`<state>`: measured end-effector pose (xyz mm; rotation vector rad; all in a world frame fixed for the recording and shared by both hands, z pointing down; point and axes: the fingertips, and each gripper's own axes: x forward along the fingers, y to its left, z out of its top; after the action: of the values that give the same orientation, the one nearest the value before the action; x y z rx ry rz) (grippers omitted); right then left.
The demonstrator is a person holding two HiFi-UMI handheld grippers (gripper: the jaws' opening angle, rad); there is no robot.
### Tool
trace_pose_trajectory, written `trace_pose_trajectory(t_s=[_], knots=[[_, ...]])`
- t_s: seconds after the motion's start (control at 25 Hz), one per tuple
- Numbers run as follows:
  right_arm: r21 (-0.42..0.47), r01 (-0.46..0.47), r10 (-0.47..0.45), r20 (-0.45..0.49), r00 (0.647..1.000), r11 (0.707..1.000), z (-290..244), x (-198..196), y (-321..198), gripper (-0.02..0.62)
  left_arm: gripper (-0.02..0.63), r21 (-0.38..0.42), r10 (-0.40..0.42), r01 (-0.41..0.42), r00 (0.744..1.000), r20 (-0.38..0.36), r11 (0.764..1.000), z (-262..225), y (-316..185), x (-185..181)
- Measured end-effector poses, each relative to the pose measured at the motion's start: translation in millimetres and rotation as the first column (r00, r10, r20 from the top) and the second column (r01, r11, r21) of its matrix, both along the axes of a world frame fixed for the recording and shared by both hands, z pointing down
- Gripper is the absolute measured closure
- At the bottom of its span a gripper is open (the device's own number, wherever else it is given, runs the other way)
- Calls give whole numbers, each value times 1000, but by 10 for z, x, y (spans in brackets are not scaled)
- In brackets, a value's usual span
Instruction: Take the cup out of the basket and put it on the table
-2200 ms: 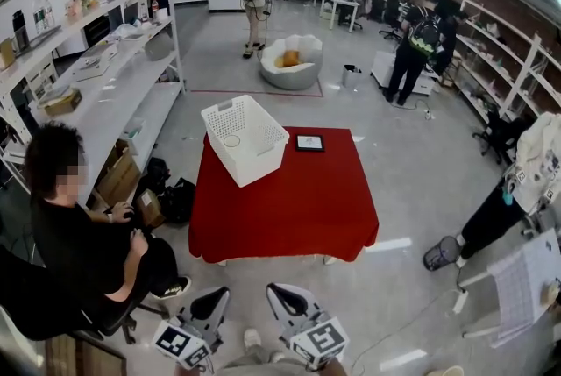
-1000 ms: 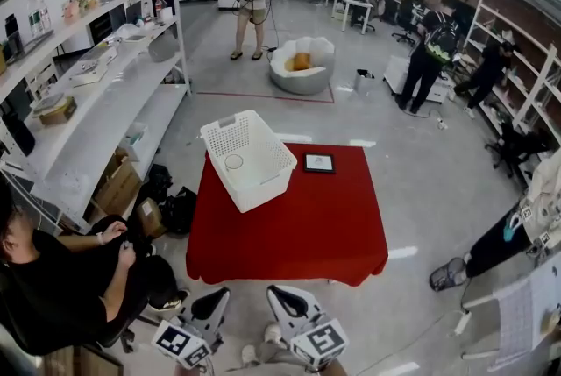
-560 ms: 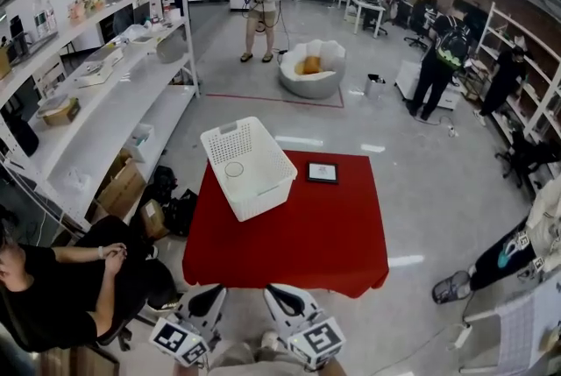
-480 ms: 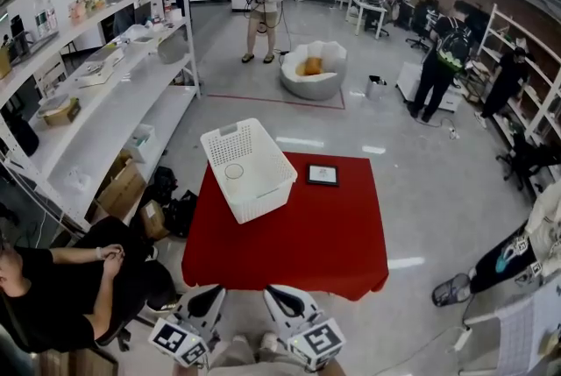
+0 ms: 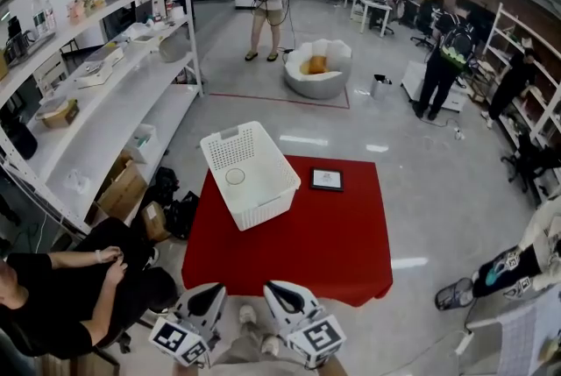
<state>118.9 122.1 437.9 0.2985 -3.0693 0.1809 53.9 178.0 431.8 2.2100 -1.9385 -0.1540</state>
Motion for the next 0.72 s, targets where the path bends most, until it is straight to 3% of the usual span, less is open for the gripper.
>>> trace_pose_trajectory(t_s=[0.72], knots=[[8,-20,20,-28,999,1000,133,-888,-701,586,594,0,19,-19,1000,0,1000,69,-710,-918]])
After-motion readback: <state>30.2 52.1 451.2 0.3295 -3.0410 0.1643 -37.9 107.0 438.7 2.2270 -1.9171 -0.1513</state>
